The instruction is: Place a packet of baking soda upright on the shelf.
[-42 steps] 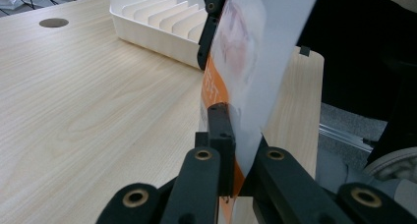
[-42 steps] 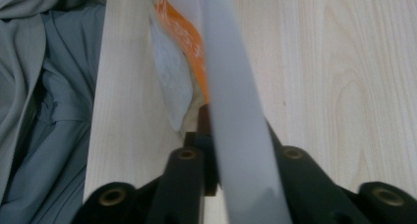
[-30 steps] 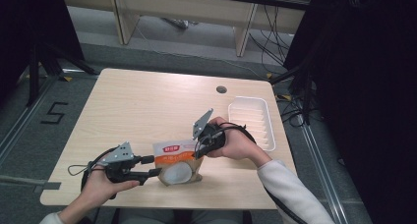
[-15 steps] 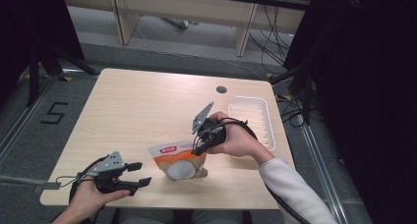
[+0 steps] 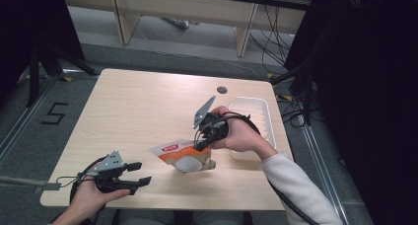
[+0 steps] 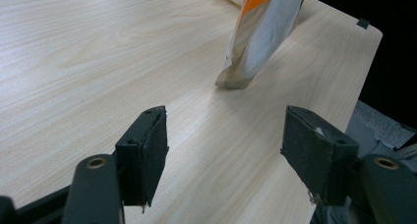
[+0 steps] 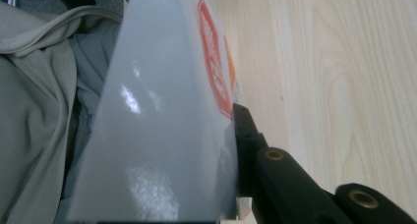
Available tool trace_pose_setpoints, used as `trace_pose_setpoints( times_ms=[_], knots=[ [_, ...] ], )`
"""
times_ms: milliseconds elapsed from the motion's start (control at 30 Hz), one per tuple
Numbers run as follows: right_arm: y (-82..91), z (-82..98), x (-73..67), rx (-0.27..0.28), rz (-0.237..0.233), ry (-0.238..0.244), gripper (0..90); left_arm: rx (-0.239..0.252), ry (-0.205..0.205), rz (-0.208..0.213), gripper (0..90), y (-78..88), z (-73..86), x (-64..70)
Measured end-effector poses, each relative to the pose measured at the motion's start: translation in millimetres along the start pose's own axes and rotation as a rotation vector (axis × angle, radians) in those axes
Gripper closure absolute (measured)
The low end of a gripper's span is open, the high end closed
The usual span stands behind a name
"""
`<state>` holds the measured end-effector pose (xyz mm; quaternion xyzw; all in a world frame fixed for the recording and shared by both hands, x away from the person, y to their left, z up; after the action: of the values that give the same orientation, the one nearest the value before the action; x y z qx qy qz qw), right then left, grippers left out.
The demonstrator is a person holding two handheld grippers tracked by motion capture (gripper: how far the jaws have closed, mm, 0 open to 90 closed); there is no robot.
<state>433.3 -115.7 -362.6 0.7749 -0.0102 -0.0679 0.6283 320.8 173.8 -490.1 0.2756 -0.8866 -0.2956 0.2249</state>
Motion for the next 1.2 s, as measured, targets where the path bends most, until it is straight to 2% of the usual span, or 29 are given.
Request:
trace_pose_setpoints(
  times_ms=[67, 100, 167, 200, 333, 467, 500, 533, 600, 667, 700, 733, 767, 833, 933, 967, 1100, 1133, 1167, 1200],
  knots=[
    [3.5, -0.2, 3.6, 0.005, 0.016, 0.025, 90.0, -0.004, 0.000, -0.002, 33.4, 0.3, 0.1, -0.9],
    [5.2, 0.5, 3.0, 0.001, 0.017, -0.001, 90.0, -0.004, 0.020, 0.000, 33.4, 0.1, 0.4, 0.0],
    [8.8, 1.3, 2.8, -0.001, 0.019, -0.017, 90.0, 0.003, 0.001, 0.003, 33.4, 0.0, 0.1, -1.2],
    [10.2, 1.2, 4.4, 0.012, 0.027, -0.001, 90.0, 0.002, 0.006, 0.003, 33.4, 0.0, 0.1, -1.1],
    [17.7, 2.3, 4.5, 0.008, 0.034, -0.022, 90.0, 0.003, 0.006, 0.003, 33.3, 0.0, 0.1, -1.2],
    [20.9, 2.8, 6.5, 0.010, 0.043, -0.017, 90.0, 0.008, 0.007, 0.001, 33.3, 0.1, -0.1, -1.2],
    [23.0, 3.5, 5.2, -0.005, 0.041, -0.041, 90.0, 0.003, 0.007, -0.002, 33.3, 0.6, -0.1, -1.3],
    [23.7, 3.4, 8.9, 0.019, 0.051, 0.004, 90.0, 0.004, 0.007, -0.001, 33.3, 0.5, -0.1, -1.4],
    [26.3, 4.7, 7.5, 0.003, 0.051, -0.035, 90.0, 0.005, 0.008, -0.004, 33.3, 0.6, -0.2, -1.4],
    [27.7, 5.5, 8.2, 0.009, 0.043, -0.034, 90.0, 0.006, 0.019, -0.004, 33.2, 0.6, 0.0, -1.0],
    [29.4, 6.2, 6.5, -0.008, 0.045, -0.064, 90.0, 0.006, 0.019, -0.004, 33.2, 0.6, 0.0, -1.0],
    [29.4, 6.2, 6.5, -0.008, 0.045, -0.064, 90.0, 0.006, 0.019, -0.004, 33.2, 0.5, 0.0, -1.0],
    [30.8, 6.5, 8.8, 0.002, 0.053, -0.037, 90.0, 0.005, 0.022, -0.004, 33.1, 0.5, 0.1, -1.0],
    [31.9, 6.6, 10.0, 0.014, 0.059, -0.019, 90.0, 0.009, 0.022, -0.002, 33.0, 0.1, 0.1, -1.3],
    [36.3, 8.1, 9.6, 0.007, 0.060, -0.041, 90.0, 0.011, 0.009, -0.002, 33.0, 0.0, -0.3, -2.2],
    [36.8, 8.3, 11.0, 0.012, 0.063, -0.028, 90.0, 0.006, 0.010, -0.003, 32.9, 0.3, 0.0, -2.5],
    [41.6, 10.5, 11.8, 0.005, 0.069, -0.041, 90.0, 0.004, 0.026, 0.000, 32.7, 0.0, 0.3, -1.9],
    [41.2, 9.8, 15.3, 0.026, 0.077, 0.012, 90.0, 0.004, 0.027, 0.000, 32.7, -0.1, 0.3, -1.9],
    [43.5, 11.4, 12.5, 0.004, 0.068, -0.043, 90.0, 0.004, 0.025, -0.001, 32.6, 0.0, 0.2, -2.0],
    [43.5, 11.4, 12.5, 0.004, 0.068, -0.043, 90.0, 0.004, 0.025, -0.001, 32.6, 0.0, 0.2, -2.0]
  ],
)
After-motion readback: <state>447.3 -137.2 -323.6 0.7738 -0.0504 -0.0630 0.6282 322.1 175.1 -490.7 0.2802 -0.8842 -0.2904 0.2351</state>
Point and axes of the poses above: each handheld gripper's, and its own axes: y roughly backward along the jaws, z roughly out of its underside, x roughly to its right, the point moved 1 cm from there along -y, roughly forward along the jaws, and after that the axes turned 13 degrees about -x, right-handed, at the moved point
